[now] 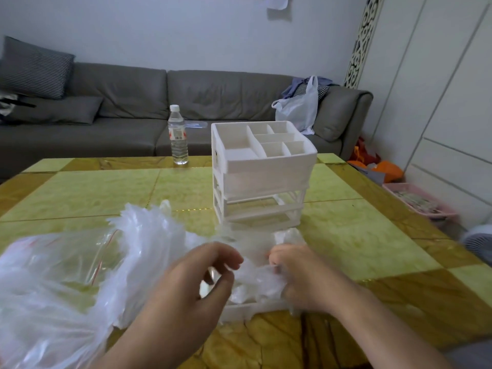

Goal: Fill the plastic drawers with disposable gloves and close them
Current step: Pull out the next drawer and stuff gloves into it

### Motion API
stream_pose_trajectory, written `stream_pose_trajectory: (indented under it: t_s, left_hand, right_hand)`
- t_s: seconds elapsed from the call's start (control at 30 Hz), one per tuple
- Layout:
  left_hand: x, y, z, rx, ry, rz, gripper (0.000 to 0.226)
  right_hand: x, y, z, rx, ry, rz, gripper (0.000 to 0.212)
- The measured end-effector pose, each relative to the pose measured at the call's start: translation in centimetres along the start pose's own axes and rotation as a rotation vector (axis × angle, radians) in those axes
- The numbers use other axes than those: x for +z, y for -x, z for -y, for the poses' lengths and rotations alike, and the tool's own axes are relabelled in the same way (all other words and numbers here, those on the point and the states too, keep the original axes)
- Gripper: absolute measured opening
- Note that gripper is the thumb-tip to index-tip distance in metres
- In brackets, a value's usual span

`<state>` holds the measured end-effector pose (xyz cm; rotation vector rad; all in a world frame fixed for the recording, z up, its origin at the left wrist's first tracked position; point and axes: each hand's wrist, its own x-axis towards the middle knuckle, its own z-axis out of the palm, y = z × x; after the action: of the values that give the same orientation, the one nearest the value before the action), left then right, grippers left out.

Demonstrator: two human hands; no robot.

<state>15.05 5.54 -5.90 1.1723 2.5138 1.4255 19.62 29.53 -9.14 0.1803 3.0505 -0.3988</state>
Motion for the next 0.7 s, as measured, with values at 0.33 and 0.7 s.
stream_pose_trajectory:
  t_s: [0.33,0.7]
  left_hand:
    - [7.9,-9.9,0.2,-0.247,-0.643,0.622,0.035]
    - [9.2,-9.1,3.4,-0.251,-0.622,0.668,0.08]
  right_hand:
    - [0.9,-2.0,-0.6,0.116,-0.038,0.167,0.039]
    - [-0.3,-2.1,0.1,0.31,-0.297,-0.116,0.023]
